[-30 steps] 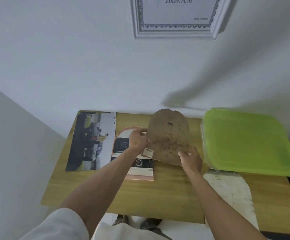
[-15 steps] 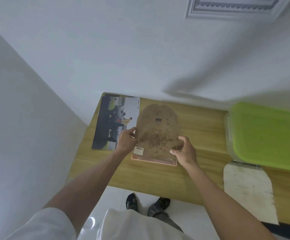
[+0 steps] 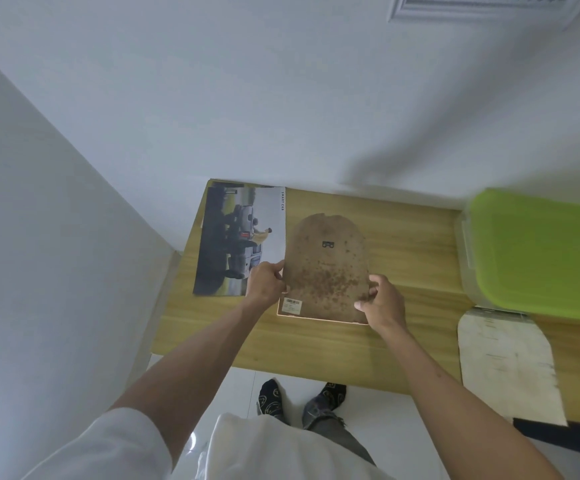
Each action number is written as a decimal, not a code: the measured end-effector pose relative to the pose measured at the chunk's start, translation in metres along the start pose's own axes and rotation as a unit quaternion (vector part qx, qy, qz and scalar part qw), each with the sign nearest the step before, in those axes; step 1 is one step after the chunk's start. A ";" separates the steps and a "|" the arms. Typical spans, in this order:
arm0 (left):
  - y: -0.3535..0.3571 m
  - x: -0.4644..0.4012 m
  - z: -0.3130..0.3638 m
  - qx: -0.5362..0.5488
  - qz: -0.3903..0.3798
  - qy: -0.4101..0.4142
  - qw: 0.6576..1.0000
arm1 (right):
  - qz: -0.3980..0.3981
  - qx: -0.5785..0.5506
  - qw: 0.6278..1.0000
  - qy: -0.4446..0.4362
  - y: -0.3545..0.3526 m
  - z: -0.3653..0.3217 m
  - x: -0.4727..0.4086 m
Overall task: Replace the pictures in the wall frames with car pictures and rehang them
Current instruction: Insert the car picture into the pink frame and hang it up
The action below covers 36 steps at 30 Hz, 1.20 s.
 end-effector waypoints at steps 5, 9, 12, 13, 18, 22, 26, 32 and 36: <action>0.003 0.000 -0.002 -0.031 -0.002 -0.030 0.999 | 0.005 0.077 0.997 -0.011 0.006 -0.001 0.007; 0.003 -0.004 0.000 -0.073 -0.006 -0.032 0.997 | -0.002 0.151 0.988 -0.012 0.007 -0.004 0.004; 0.004 -0.004 0.013 -0.206 -0.009 -0.001 0.979 | -0.037 0.263 0.964 0.005 0.000 -0.018 0.000; 0.005 -0.005 0.018 -0.252 -0.004 0.020 0.968 | -0.051 0.307 0.950 0.001 -0.003 -0.025 -0.003; 0.002 -0.030 0.041 -0.438 -0.063 0.084 0.893 | -0.125 0.502 0.853 -0.065 -0.010 -0.057 -0.034; 0.000 -0.057 0.047 -0.497 -0.101 0.078 0.859 | -0.181 0.553 0.810 -0.079 -0.010 -0.069 -0.061; -0.004 -0.070 0.055 -0.500 -0.145 0.108 0.847 | -0.233 0.543 0.800 -0.101 -0.013 -0.066 -0.076; -0.014 -0.076 0.070 -0.500 -0.239 0.074 0.829 | -0.242 0.541 0.797 -0.116 -0.015 -0.062 -0.086; -0.006 -0.076 0.070 -0.493 -0.215 0.072 0.840 | -0.240 0.545 0.796 -0.102 -0.010 -0.064 -0.088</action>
Point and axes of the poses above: each hand's wrist, its own x-axis away from the middle knuckle, its own y-axis out of the palm, z = x × y, the point moved 2 cm from there along -x, towards the middle knuckle, and after that the axes turned 14 degrees about -z, right-handed, at the moved point
